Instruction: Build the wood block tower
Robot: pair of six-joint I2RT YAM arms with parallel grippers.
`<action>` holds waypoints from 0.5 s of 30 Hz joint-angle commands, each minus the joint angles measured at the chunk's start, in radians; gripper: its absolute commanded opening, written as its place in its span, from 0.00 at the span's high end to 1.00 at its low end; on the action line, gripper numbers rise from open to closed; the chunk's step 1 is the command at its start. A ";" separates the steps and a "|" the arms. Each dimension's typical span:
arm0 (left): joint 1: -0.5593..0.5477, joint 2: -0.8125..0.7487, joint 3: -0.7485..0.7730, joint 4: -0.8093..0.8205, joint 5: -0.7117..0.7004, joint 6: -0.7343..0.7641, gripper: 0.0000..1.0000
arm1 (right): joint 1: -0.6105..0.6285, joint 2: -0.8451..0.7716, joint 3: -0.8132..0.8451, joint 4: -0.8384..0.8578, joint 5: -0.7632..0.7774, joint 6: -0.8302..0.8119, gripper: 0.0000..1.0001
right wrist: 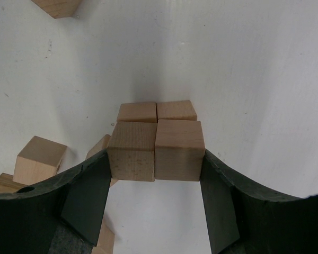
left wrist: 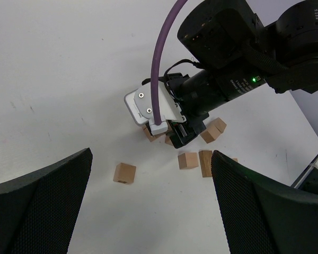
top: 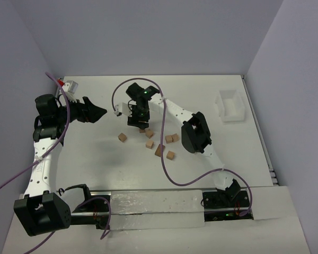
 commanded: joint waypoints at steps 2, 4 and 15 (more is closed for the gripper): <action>0.009 -0.011 -0.002 0.050 0.027 -0.007 0.01 | 0.014 0.012 0.029 0.007 0.010 -0.014 0.63; 0.010 -0.011 -0.003 0.050 0.027 -0.007 0.01 | 0.013 0.010 0.029 0.010 0.012 -0.013 0.61; 0.011 -0.008 -0.002 0.055 0.028 -0.010 0.01 | 0.016 0.008 0.027 0.014 0.019 -0.011 0.51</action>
